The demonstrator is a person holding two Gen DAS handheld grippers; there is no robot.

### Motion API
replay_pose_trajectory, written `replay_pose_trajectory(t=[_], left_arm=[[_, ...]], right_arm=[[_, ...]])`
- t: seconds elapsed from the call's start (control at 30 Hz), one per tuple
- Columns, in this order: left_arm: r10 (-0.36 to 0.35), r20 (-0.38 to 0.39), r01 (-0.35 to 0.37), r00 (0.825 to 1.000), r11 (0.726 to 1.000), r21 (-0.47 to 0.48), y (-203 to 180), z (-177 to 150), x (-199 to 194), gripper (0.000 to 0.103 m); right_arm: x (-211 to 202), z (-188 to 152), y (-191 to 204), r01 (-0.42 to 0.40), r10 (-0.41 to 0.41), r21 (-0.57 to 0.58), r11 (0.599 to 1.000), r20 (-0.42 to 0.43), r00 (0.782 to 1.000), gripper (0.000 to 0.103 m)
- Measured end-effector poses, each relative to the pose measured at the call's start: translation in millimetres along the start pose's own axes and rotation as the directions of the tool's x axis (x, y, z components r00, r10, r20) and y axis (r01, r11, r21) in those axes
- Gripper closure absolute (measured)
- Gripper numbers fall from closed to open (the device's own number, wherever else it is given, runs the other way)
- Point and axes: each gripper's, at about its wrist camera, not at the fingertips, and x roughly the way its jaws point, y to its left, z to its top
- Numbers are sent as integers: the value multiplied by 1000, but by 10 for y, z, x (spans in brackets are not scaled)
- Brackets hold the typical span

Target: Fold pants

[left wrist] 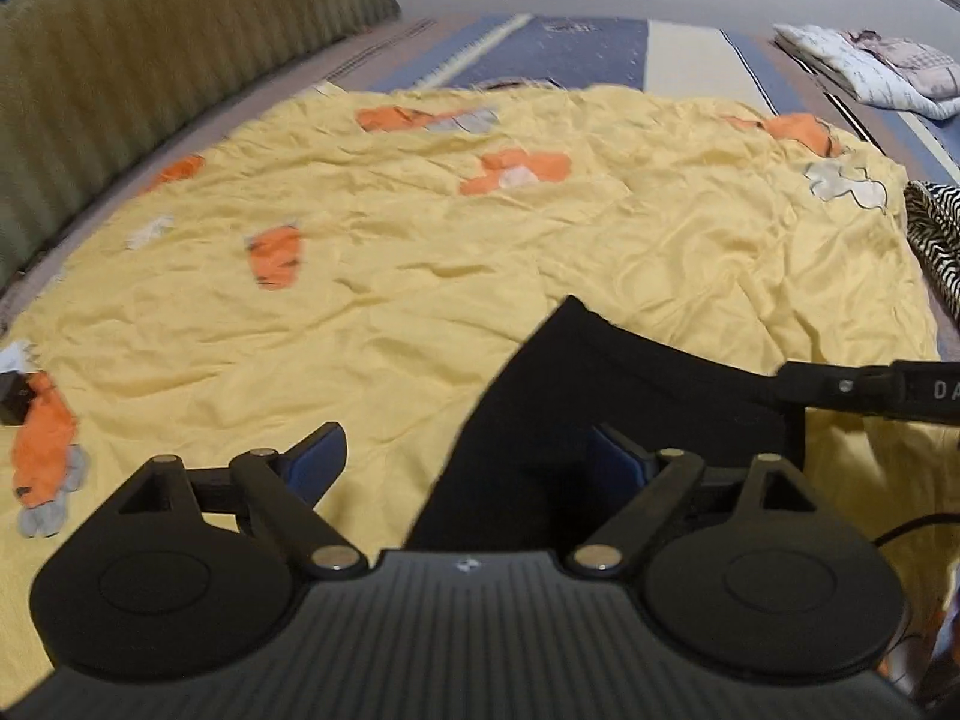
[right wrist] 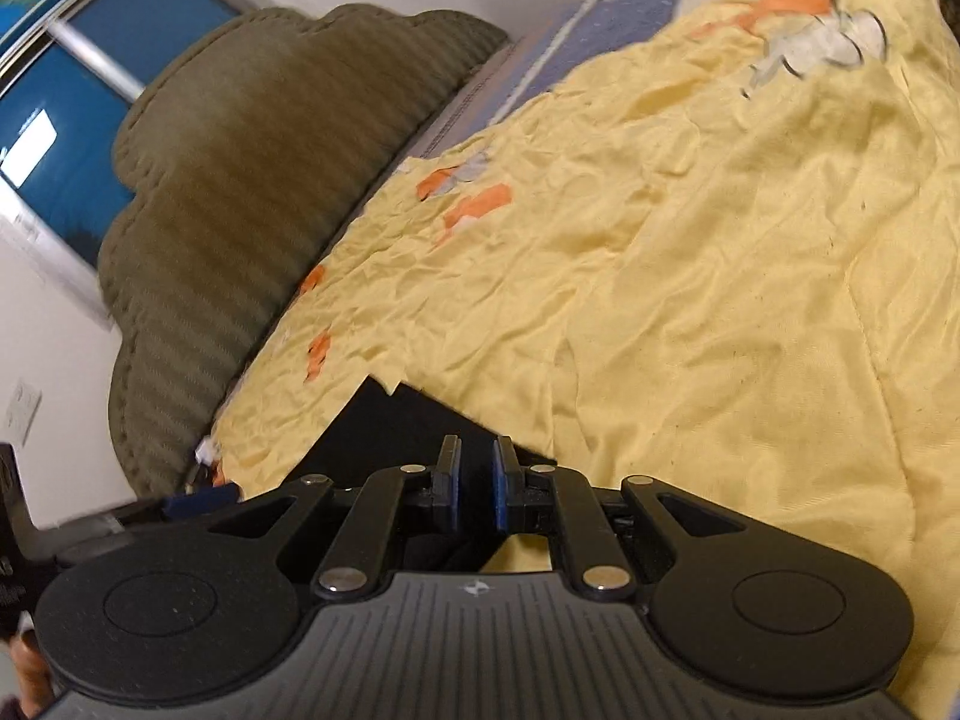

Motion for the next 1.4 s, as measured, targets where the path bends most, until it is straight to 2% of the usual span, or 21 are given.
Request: replay_pose_trajectory(t=[0.03, 0.1, 0.2, 0.27, 0.33, 0.37, 0.4, 0.47, 0.5, 0.57, 0.63, 0.7, 0.77, 0.83, 0.9, 1.0, 1.03, 1.07, 1.13, 1.27, 1.4], left_arm=[[28, -10, -28, 1000, 1000, 1, 22, -10, -4, 17], [134, 16, -133, 991, 990, -38, 101, -58, -93, 25], [153, 61, -148, 986, 985, -85, 308, -239, -481, 25], [157, 95, -147, 983, 984, -103, 452, -503, -877, 21], [175, 110, -160, 978, 977, -138, 593, -878, -1285, 20], [175, 102, -157, 979, 975, -159, 641, -1056, -1437, 20], [161, 86, -143, 983, 972, -186, 677, -1260, -1582, 20], [160, 52, -145, 986, 966, -214, 642, -1620, -1791, 21], [184, 43, -171, 982, 964, -205, 574, -1794, -1895, 21], [241, 36, -230, 970, 953, -195, 429, -2056, -2025, 21], [270, 24, -264, 963, 953, -149, 258, -2231, -2064, 22], [264, -16, -264, 964, 955, -135, 174, -2314, -2000, 36], [254, -61, -261, 965, 952, -162, 175, -2378, -1900, 59], [232, -92, -248, 968, 939, -237, 262, -2444, -1815, 64], [212, -91, -230, 973, 929, -289, 324, -2527, -1788, 65], [229, -65, -238, 971, 933, -270, 287, -2559, -1817, 66], [232, -61, -240, 971, 933, -268, 275, -2566, -1815, 74], [225, -56, -232, 973, 933, -274, 274, -2561, -1816, 87], [206, -49, -211, 977, 933, -291, 271, -2543, -1831, 97], [190, -30, -189, 981, 928, -322, 288, -2553, -1873, 101], [117, 48, -83, 992, 888, -451, 459, -2620, -2037, 101]], right_arm=[[-28, -24, 11, 25, -24, -15, 1000, 19, 1000, 92], [-73, -23, 17, 30, -30, -32, 999, 28, 999, 92], [-146, -10, 78, -38, 37, -37, 999, -14, 999, 86], [-207, -13, 130, -112, 110, -47, 993, -37, 993, 76], [-277, -45, 119, -155, 154, -20, 988, -33, 987, 39], [-301, -78, 88, -183, 184, 21, 983, -19, 983, 31], [-299, -112, 63, -227, 229, 65, 972, -20, 973, 29], [-259, -172, 66, -305, 315, 131, 943, -63, 947, 29], [-232, -213, 101, -338, 353, 149, 929, -92, 931, 29], [-195, -278, 147, -363, 386, 169, 916, -126, 914, 29], [-153, -342, 122, -366, 401, 218, 905, -145, 905, 29], [-111, -383, 48, -354, 401, 263, 898, -153, 903, 29], [-87, -410, -10, -339, 395, 303, 891, -147, 907, 29], [-78, -421, -20, -353, 418, 336, 873, -143, 897, 29], [-62, -440, 24, -360, 430, 345, 867, -151, 890, 29], [26, -510, 117, -348, 429, 354, 868, -183, 885, 29], [63, -525, 131, -340, 426, 362, 868, -188, 885, 29], [89, -536, 143, -326, 413, 366, 872, -188, 891, 31], [127, -523, 196, -293, 376, 371, 881, -173, 911, 31], [245, -513, 260, -253, 331, 397, 882, -142, 933, 31], [326, -521, 430, -252, 302, 288, 924, -148, 942, 29]])
